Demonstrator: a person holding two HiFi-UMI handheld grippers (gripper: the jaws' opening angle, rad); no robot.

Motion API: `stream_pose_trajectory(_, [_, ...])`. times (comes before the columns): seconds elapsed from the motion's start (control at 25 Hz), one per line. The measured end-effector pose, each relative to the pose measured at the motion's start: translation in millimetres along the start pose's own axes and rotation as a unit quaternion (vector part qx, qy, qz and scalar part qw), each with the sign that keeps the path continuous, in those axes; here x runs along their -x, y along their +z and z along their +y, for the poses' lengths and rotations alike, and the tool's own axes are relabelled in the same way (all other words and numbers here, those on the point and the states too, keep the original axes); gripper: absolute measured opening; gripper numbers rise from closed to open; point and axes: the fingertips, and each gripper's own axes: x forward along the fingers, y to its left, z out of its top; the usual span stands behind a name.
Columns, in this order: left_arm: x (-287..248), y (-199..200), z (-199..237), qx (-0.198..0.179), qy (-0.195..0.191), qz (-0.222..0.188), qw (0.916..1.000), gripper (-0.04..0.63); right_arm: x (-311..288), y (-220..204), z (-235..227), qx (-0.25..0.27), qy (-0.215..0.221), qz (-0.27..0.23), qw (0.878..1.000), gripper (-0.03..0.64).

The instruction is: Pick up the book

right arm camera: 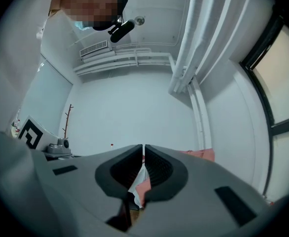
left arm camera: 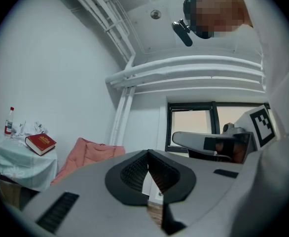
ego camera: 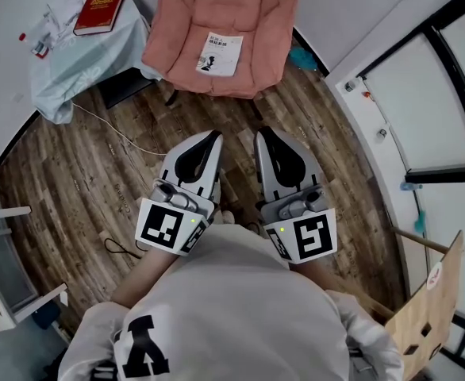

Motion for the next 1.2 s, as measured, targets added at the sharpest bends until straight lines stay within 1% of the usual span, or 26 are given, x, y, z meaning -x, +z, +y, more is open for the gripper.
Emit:
stream_pose_trajectory(0.28, [-25.5, -3.0, 18.3, 0.002, -0.004, -0.004, 1.0, 0.005, -22.7, -9.7, -14.4, 0.006, 0.002, 0.006, 1.0, 0.035])
stream_pose_trajectory(0.48, [-57.8, -6.6, 50.6, 0.006, -0.004, -0.007, 1.0, 0.005, -60.9, -22.3, -29.8, 0.011, 0.004, 0.009, 1.0, 0.035])
stream_pose_trajectory(0.6, [-83.9, -9.8, 81.0, 0.007, -0.007, -0.003, 0.9999, 0.005, -97.4, -35.5, -42.0, 0.008, 0.005, 0.015, 1.0, 0.035])
stream_pose_trajectory(0.72, [-117.3, -8.8, 119.6, 0.008, -0.01, 0.001, 0.9999, 0.005, -143.6, -46.9, -59.8, -0.005, 0.001, 0.02, 1.0, 0.035])
stream_pose_trajectory(0.96, [-177.3, 6.8, 190.9, 0.009, -0.018, 0.003, 0.9998, 0.005, -235.8, -48.7, -85.8, -0.004, -0.003, 0.013, 1.0, 0.035])
stream_pose_trajectory(1.2, [-221.1, 9.0, 241.7, 0.006, -0.03, 0.012, 0.9995, 0.005, -302.7, -61.0, -107.7, -0.01, -0.014, 0.017, 1.0, 0.035])
